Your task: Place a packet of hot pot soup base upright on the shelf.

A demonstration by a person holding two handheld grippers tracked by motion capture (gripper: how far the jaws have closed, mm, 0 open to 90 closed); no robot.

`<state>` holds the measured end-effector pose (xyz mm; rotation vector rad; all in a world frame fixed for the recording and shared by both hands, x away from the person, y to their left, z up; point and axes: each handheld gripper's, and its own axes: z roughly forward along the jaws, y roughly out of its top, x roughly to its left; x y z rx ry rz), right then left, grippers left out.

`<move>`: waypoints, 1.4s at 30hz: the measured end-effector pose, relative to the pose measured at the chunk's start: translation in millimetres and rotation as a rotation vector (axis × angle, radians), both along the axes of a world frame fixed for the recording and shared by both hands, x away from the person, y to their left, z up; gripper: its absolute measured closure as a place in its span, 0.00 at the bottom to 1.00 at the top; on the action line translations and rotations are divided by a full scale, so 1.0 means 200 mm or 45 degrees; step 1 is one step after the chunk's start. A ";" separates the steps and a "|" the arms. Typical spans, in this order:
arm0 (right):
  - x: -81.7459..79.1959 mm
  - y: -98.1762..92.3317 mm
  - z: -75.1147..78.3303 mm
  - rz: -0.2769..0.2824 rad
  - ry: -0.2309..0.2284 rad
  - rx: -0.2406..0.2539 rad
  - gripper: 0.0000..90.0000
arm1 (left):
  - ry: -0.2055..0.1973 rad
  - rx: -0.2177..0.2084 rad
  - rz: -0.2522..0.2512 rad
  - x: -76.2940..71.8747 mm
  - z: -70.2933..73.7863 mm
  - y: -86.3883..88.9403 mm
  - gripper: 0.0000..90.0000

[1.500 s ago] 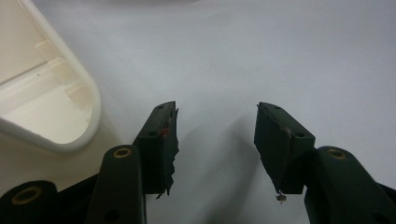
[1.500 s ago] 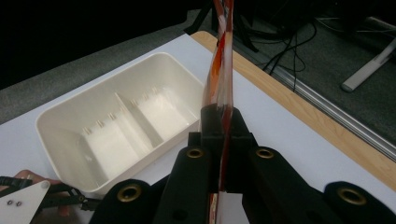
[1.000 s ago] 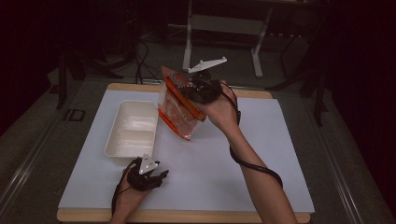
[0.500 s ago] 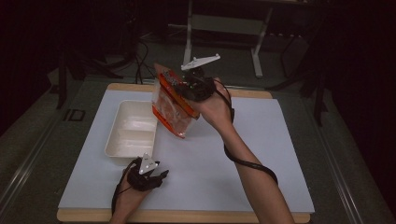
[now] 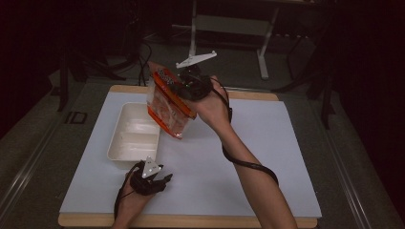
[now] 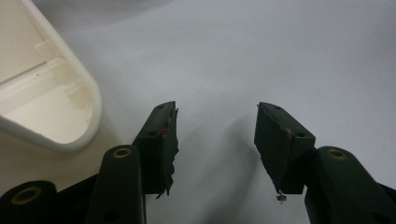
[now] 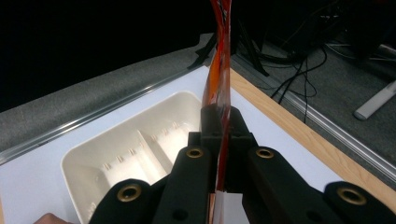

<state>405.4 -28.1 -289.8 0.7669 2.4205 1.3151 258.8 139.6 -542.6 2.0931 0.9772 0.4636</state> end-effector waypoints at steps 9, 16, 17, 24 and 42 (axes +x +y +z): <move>0.00 0.03 0.01 0.001 -0.014 0.035 1.00 | 0.000 0.000 0.000 0.00 0.00 0.00 0.54; 0.03 0.07 -0.01 -0.011 -0.013 0.069 1.00 | 0.000 0.001 -0.004 0.00 0.00 0.00 0.54; 0.03 0.07 -0.01 -0.012 -0.009 0.075 1.00 | 0.001 0.001 -0.005 0.00 0.00 0.00 0.54; 0.05 0.12 -0.03 -0.028 0.036 0.128 1.00 | 0.002 -0.001 -0.003 0.00 0.00 0.00 0.54; 0.07 0.31 -0.07 -0.019 0.047 0.132 1.00 | 0.000 0.003 -0.011 0.00 0.00 0.00 0.54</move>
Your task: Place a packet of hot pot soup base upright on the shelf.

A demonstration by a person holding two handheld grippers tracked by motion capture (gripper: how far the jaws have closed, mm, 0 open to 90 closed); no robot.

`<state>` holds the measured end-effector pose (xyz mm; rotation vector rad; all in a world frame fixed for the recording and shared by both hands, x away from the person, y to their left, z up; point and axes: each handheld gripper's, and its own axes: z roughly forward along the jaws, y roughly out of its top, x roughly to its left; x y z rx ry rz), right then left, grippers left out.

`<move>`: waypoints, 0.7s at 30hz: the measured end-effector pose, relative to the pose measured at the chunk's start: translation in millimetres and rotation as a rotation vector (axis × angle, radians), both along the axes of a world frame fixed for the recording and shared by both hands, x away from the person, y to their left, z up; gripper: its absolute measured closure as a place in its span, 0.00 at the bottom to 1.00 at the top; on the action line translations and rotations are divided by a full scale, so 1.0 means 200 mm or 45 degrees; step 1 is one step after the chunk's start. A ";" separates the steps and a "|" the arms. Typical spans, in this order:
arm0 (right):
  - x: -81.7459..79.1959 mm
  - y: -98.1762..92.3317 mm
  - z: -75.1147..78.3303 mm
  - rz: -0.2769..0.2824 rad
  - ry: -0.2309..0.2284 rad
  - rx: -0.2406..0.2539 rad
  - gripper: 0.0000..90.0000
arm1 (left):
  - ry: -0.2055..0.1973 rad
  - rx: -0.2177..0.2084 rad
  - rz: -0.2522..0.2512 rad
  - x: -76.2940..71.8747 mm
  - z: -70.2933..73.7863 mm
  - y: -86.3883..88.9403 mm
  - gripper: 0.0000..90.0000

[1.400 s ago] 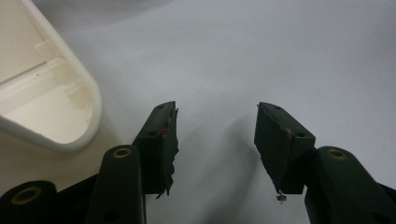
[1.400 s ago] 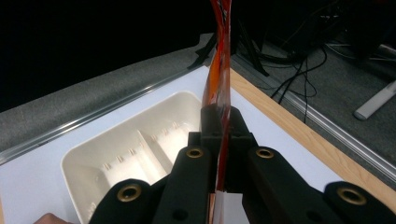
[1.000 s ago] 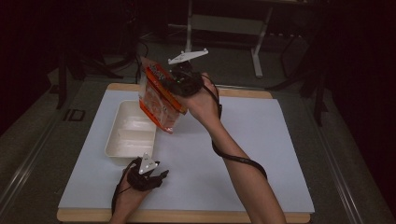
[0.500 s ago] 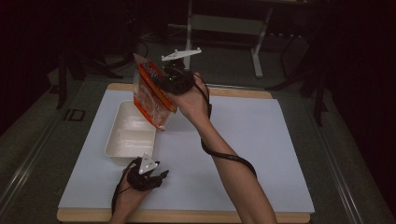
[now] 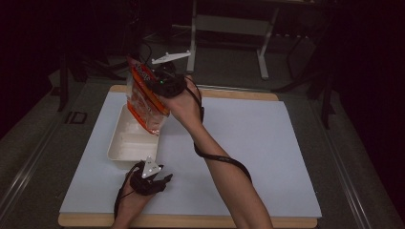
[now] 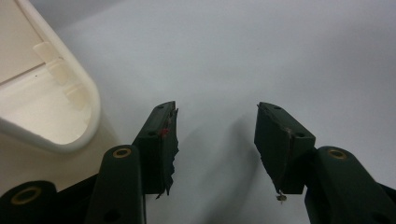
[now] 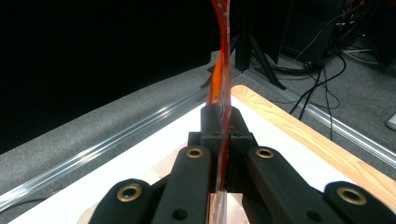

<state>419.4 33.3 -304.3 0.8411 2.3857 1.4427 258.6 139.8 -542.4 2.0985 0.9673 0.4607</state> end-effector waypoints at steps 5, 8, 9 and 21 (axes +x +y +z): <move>0.01 0.03 0.00 0.002 -0.008 -0.045 1.00 | 0.000 -0.001 0.001 0.00 0.00 0.00 0.54; 0.03 0.05 -0.01 0.001 -0.003 -0.068 1.00 | 0.000 -0.002 0.001 0.00 0.00 0.00 0.54; 0.04 0.06 -0.02 0.011 0.019 -0.080 1.00 | -0.001 -0.002 0.001 0.00 0.00 0.00 0.54; 0.14 0.17 -0.13 0.056 0.196 -0.117 1.00 | -0.001 -0.005 -0.003 0.00 0.00 0.00 0.54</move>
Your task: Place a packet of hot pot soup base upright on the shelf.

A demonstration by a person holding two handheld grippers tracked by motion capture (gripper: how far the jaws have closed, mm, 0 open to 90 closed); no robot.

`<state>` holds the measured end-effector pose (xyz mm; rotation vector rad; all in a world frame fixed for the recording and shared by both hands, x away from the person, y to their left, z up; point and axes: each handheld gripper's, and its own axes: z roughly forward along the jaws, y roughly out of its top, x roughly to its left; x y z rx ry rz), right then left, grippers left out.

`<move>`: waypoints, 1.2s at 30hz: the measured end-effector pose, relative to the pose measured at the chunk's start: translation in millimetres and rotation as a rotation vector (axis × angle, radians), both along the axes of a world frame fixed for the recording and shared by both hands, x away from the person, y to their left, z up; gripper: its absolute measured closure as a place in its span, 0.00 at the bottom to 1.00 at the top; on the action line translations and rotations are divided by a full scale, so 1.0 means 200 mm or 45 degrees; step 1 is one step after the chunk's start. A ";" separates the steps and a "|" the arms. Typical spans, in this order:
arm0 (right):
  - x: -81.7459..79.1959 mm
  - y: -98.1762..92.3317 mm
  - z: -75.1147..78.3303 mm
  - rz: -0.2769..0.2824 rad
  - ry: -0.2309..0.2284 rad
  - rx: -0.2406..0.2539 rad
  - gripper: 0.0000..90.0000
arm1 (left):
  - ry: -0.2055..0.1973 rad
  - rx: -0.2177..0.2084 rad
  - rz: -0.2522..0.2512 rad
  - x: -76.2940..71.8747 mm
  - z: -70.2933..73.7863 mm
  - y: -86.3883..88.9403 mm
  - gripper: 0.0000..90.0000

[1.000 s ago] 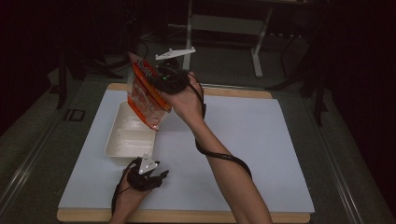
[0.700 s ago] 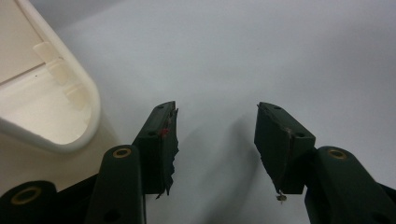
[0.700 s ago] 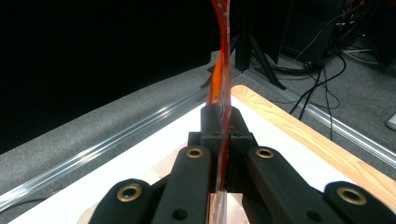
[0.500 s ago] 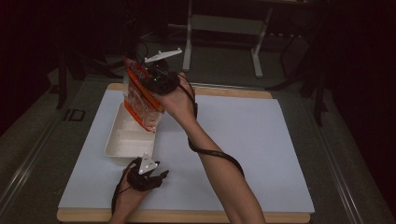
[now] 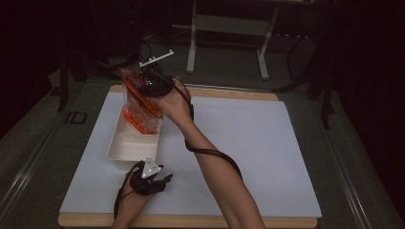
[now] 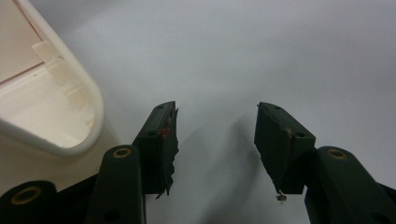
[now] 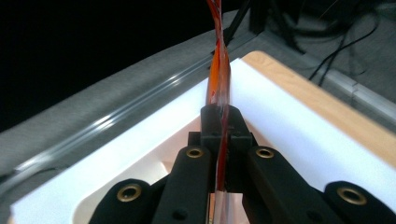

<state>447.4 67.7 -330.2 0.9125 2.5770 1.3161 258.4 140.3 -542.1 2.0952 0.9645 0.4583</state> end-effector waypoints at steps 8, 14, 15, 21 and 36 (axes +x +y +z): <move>0.05 0.07 -0.13 -0.023 0.120 0.025 1.00 | -0.001 0.004 -0.009 0.00 0.00 0.00 0.54; 0.06 0.13 -0.19 -0.035 0.136 0.014 1.00 | -0.006 0.003 -0.009 0.00 0.00 0.00 0.54; 0.05 0.14 -0.20 -0.034 0.131 0.006 1.00 | -0.006 0.000 -0.009 0.00 0.00 0.00 0.54; 0.06 0.17 -0.24 -0.092 0.135 -0.040 1.00 | -0.007 0.000 -0.008 0.00 0.00 0.00 0.54; 0.04 0.14 -0.21 -0.140 0.056 -0.071 0.99 | -0.005 -0.003 -0.006 0.00 0.00 0.00 0.54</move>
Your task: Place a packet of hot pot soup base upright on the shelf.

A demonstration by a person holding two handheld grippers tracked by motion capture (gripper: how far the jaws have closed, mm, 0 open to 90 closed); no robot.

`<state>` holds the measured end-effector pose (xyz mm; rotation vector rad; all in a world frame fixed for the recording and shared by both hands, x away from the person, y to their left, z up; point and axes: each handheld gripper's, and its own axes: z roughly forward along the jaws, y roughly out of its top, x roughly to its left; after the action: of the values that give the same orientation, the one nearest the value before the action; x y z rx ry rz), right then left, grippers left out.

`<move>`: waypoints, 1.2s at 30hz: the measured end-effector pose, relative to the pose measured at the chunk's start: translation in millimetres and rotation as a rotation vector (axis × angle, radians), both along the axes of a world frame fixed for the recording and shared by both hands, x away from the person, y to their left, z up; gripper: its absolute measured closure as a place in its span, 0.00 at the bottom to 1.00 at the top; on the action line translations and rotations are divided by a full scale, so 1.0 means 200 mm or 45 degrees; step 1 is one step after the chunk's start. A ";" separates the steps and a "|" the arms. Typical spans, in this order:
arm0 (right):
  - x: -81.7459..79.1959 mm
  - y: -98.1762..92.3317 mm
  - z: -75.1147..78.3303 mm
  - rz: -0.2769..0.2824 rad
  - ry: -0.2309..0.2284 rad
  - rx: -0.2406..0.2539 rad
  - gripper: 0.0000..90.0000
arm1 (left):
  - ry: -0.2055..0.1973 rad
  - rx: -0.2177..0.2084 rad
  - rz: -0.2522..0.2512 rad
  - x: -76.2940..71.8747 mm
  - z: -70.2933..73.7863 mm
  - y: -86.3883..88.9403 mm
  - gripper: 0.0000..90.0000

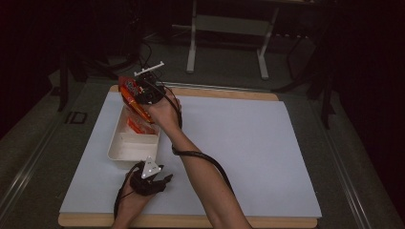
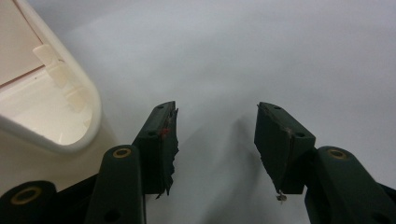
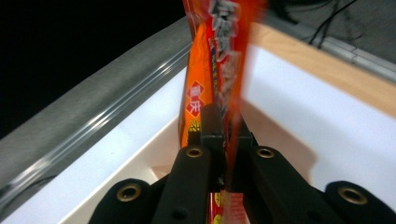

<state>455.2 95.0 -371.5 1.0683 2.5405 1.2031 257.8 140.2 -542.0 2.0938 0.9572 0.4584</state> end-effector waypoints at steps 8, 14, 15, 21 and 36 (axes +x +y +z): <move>-0.07 -0.05 0.06 -0.011 -0.091 0.022 0.84 | 0.001 0.006 0.000 0.00 0.00 0.00 0.54; -0.12 -0.10 0.09 0.038 -0.150 0.004 0.77 | 0.002 0.005 0.000 0.00 0.00 0.00 0.54; -0.13 -0.11 0.10 0.052 -0.153 0.006 0.76 | 0.002 0.006 0.001 0.00 0.00 0.00 0.54; -0.20 -0.17 0.12 0.102 -0.173 0.008 0.73 | 0.000 0.009 0.005 0.00 0.00 0.00 0.54; -0.32 -0.35 0.16 0.142 -0.201 -0.025 0.77 | -0.003 0.011 0.011 0.00 0.00 0.00 0.54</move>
<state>392.0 25.2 -340.0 0.8019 2.5129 1.2334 257.8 139.4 -542.4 2.0968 0.9651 0.4706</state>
